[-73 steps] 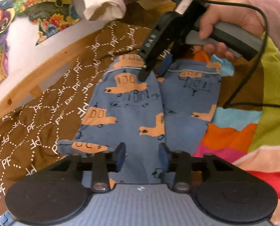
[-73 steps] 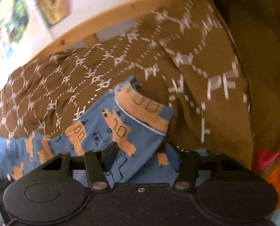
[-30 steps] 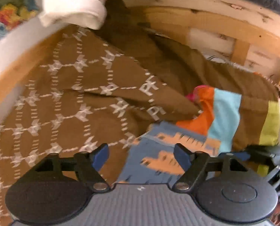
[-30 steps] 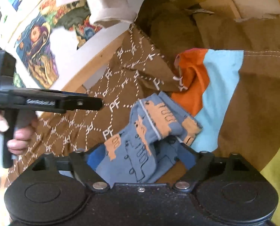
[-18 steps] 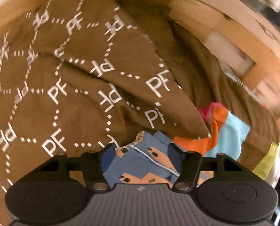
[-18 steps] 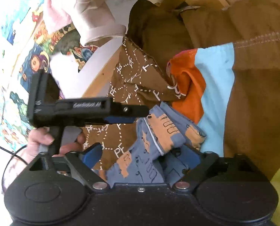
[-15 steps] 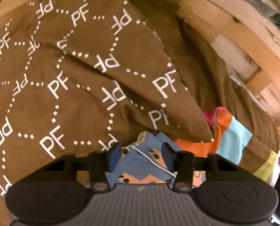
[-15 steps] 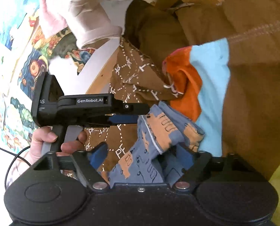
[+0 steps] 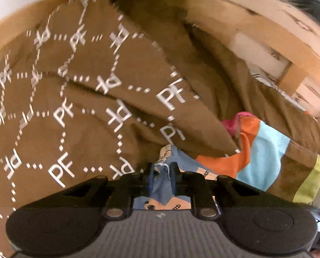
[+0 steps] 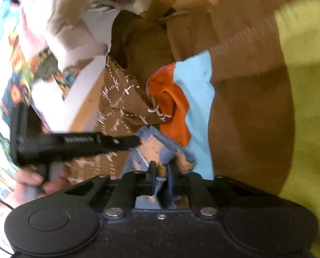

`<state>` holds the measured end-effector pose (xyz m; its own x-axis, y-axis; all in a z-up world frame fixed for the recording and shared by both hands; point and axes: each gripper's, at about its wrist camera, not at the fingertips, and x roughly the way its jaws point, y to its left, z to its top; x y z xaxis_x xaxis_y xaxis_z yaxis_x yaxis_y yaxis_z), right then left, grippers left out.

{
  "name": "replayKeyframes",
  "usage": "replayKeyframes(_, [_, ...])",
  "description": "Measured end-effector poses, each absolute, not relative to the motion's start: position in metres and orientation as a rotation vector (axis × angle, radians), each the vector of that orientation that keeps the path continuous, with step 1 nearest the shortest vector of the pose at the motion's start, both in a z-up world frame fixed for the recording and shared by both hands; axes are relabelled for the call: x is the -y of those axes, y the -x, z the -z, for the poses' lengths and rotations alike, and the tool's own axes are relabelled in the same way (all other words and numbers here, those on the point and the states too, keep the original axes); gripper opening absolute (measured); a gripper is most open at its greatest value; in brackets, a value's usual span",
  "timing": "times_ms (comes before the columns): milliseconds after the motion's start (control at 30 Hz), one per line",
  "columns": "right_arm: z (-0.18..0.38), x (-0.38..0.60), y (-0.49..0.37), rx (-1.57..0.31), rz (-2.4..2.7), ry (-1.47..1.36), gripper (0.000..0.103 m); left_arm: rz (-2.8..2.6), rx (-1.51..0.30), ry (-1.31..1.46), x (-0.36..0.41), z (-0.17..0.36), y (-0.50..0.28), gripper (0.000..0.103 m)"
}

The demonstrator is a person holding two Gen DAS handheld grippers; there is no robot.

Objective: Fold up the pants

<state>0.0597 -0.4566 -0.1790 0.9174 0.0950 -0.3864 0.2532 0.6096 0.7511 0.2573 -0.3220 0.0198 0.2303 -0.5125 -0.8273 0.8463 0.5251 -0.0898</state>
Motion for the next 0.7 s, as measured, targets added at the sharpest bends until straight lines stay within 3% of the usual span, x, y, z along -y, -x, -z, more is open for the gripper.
replayKeyframes(67, [0.175, 0.450, -0.054, -0.412, 0.113, -0.867, 0.000, 0.990, -0.881, -0.458, 0.324, -0.024, -0.246, 0.017])
replayKeyframes(267, [0.171, 0.446, -0.049, -0.417, 0.157, -0.801, 0.000, 1.006, -0.832, -0.521, 0.337, -0.021, -0.231, 0.017])
replayKeyframes(400, [0.177, 0.452, -0.049, -0.422, 0.132, -0.873, 0.021, 0.981, -0.844, -0.517, 0.338, -0.019, -0.235, 0.017])
replayKeyframes(700, [0.177, 0.455, -0.064, -0.413, 0.127, -0.860, 0.022, 0.968, -0.859, -0.506, 0.329, -0.018, -0.236, 0.017])
